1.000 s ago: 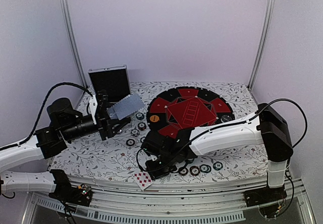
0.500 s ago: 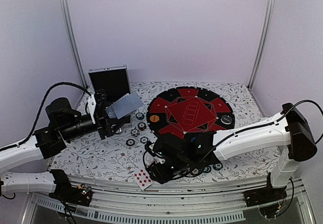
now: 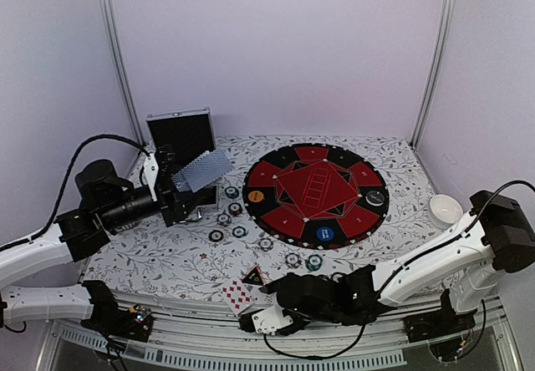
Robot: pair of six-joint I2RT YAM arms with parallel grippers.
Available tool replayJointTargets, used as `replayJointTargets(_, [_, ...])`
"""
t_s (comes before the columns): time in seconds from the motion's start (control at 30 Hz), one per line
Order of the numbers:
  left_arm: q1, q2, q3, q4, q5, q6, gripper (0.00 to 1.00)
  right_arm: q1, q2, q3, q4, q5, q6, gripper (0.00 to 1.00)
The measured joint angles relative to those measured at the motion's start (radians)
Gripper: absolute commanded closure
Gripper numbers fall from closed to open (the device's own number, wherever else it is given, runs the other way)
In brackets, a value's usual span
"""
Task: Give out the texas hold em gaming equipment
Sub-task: Pick up the poker card from the center of the board.
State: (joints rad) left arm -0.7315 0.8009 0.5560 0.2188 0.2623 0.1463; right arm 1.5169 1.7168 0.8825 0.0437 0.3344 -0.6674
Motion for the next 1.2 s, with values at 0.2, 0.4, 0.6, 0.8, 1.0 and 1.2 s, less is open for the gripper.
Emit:
replayJointTargets(0.2, [0.009,0.01,0.0,-0.001,0.006,0.008,0.48,-0.001,0.022,-0.02,0.194,-0.019,-0.416,0.33])
replayJointTargets(0.4, [0.031,0.014,0.0,-0.001,0.007,0.011,0.48,0.002,0.114,-0.008,0.301,-0.034,-0.645,0.33])
replayJointTargets(0.6, [0.039,0.015,0.0,-0.001,0.013,0.011,0.48,0.002,0.174,-0.014,0.349,-0.038,-0.759,0.33])
replayJointTargets(0.8, [0.047,0.015,0.0,0.0,0.019,0.011,0.47,-0.01,0.258,-0.006,0.447,-0.028,-0.826,0.36])
replayJointTargets(1.0, [0.05,0.014,0.0,0.0,0.027,0.011,0.47,-0.032,0.304,0.032,0.478,-0.044,-0.85,0.41])
replayJointTargets(1.2, [0.05,0.007,0.0,0.0,0.04,0.011,0.46,-0.039,0.35,0.083,0.497,-0.076,-0.864,0.45])
